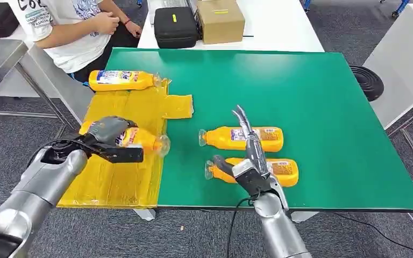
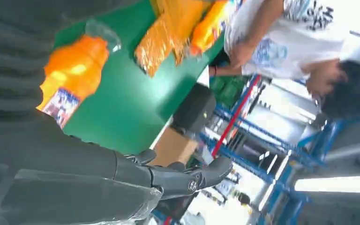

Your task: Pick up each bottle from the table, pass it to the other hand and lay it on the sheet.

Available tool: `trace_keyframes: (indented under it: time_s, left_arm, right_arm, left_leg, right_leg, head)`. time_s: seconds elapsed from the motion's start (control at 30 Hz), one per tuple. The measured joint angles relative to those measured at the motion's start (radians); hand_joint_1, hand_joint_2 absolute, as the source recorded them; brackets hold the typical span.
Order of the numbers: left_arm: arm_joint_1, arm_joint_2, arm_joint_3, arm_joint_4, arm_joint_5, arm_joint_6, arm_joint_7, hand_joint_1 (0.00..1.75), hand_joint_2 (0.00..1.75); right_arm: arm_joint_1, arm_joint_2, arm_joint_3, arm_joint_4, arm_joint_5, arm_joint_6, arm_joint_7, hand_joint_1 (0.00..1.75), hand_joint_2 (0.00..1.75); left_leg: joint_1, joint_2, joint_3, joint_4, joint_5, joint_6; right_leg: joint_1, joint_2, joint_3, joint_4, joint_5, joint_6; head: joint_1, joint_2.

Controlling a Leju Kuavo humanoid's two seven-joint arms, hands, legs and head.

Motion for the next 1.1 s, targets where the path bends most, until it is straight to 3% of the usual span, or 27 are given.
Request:
trace_keyframes:
  time_s: [0.4,1.1]
  left_arm:
    - [-0.076,0.013,-0.156,0.159,0.064,-0.068,-0.021,1.75,1.75]
    - [-0.111,-0.036,-0.222,0.265,0.116,-0.003,0.031,1.75,1.75]
  right_arm:
    - [0.049,-0.006,-0.038,-0.099,-0.006,-0.018,0.000,0.00,1.75]
    - [0.080,-0.006,-0.062,-0.112,-0.004,-0.022,0.000,0.00,1.75]
  left_leg:
    - [0.000,0.000,0.000,0.000,0.000,0.000]
    - [0.000,0.000,0.000,0.000,0.000,0.000]
  right_leg:
    - [0.000,0.000,0.000,0.000,0.000,0.000]
    - [0.000,0.000,0.000,0.000,0.000,0.000]
  head:
    - [0.000,0.000]
    - [0.000,0.000]
